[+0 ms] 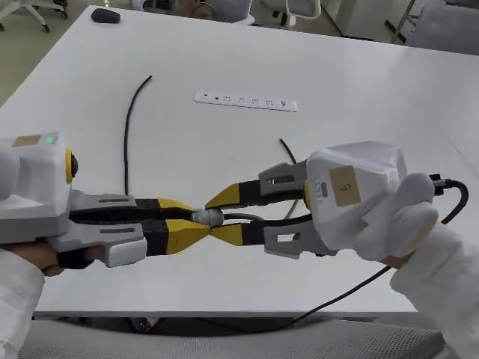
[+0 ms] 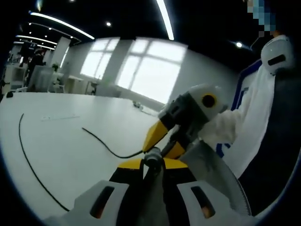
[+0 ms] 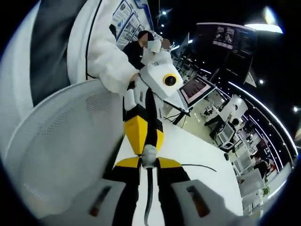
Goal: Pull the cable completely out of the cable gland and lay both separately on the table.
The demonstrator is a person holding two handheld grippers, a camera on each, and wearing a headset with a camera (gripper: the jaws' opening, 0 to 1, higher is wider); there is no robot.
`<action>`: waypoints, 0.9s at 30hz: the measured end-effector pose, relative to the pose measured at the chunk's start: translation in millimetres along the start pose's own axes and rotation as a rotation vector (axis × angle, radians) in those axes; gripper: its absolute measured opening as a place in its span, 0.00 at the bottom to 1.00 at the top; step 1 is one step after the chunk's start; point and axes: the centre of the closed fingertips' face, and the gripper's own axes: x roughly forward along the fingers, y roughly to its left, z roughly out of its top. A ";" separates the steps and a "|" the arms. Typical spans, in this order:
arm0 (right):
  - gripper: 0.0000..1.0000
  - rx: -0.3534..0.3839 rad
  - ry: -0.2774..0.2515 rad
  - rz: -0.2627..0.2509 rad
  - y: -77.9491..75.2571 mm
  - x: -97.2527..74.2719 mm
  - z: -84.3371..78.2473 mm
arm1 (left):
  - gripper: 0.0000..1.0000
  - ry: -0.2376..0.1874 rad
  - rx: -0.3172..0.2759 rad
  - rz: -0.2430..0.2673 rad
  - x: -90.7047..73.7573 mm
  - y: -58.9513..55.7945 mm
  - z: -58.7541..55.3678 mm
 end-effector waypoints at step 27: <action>0.13 0.726 -0.458 0.171 -16.8 -43.7 38.2 | 0.16 -0.095 0.246 -0.080 -2.6 -31.8 43.7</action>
